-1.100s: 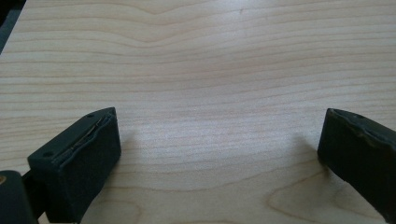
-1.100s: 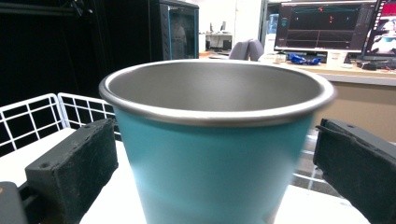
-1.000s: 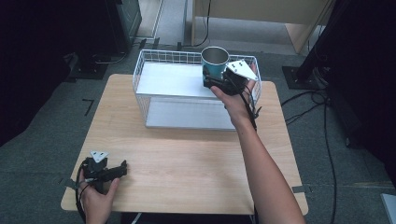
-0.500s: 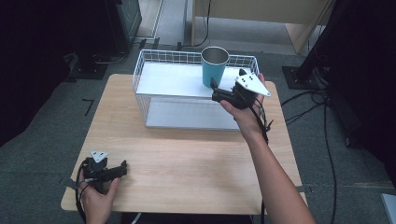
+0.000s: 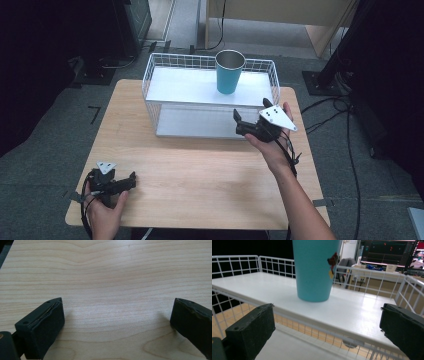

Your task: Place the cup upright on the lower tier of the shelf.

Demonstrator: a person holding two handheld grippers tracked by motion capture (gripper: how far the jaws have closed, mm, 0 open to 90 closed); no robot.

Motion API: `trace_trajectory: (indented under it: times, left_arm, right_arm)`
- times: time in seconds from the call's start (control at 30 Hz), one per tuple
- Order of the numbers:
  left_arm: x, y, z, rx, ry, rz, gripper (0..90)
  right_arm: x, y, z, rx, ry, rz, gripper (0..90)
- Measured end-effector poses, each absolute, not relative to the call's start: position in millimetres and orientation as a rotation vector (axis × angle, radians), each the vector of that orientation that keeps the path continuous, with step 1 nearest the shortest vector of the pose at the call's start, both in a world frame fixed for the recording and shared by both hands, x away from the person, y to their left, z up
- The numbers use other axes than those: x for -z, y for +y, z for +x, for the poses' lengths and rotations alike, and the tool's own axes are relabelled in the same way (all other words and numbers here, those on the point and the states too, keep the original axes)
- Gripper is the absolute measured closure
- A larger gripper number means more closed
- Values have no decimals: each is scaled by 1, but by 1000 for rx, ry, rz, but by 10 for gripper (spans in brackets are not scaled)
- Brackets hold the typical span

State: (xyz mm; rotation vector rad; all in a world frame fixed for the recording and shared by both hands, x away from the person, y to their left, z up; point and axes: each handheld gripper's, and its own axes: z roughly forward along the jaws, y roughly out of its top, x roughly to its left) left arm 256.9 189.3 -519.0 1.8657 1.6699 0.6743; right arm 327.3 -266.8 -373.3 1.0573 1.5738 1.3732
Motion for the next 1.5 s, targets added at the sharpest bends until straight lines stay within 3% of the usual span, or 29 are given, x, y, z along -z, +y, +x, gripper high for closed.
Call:
trace_trajectory:
  times: [0.6,1.5]
  left_arm:
    - [519,189,257,-673,1670,1866,0]
    - [519,189,257,-673,1670,1865,0]
  right_arm:
    - [431,-303,274,-1333,1607,1170,0]
    - [494,-383,231,-1168,1612,1392,0]
